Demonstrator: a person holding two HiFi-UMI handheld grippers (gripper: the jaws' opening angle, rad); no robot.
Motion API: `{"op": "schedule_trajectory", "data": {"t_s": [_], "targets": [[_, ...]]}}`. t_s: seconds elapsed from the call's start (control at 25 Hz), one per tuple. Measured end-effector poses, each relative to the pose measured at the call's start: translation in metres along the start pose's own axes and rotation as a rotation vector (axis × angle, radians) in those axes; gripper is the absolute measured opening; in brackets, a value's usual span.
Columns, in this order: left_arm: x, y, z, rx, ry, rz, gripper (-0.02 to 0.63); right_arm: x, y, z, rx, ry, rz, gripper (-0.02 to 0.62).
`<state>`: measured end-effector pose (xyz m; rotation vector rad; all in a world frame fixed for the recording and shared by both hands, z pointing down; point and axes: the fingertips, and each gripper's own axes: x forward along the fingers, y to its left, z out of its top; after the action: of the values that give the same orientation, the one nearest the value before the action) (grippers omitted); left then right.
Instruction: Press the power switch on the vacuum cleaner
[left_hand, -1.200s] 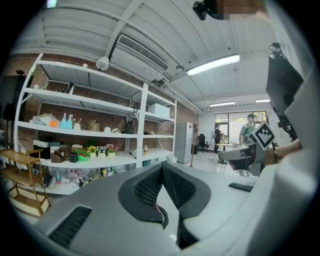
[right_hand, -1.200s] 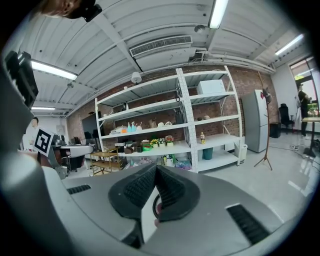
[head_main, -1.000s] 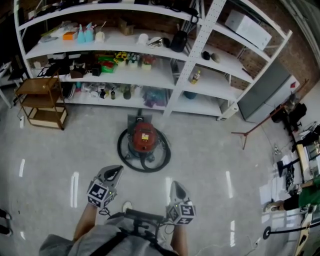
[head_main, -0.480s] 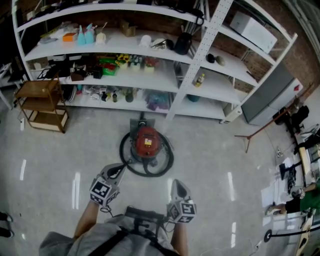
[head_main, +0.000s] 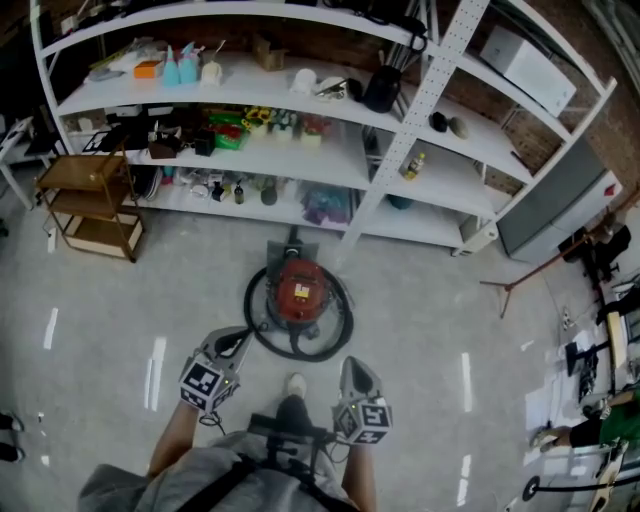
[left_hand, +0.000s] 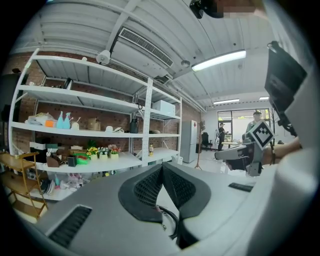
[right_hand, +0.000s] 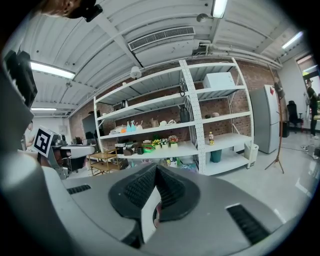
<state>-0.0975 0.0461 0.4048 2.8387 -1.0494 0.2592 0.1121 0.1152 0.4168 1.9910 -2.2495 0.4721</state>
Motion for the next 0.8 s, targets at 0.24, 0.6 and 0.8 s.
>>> {"op": "schedule_trajectory", "data": {"t_s": [0.24,0.6,0.8], "targets": [[0.041,0.013,0.006,-0.013,0.010,0.040,0.006,0.042,-0.035,0.007,-0.010,0.025,0.038,0.012],[0.111,0.032,0.014,-0.017,0.056,0.108,0.006,0.111,-0.071,0.030,-0.010,0.078,0.143,0.012],[0.139,0.045,0.020,-0.050,0.060,0.167,0.006,0.149,-0.089,0.040,0.001,0.088,0.214,0.012]]}}
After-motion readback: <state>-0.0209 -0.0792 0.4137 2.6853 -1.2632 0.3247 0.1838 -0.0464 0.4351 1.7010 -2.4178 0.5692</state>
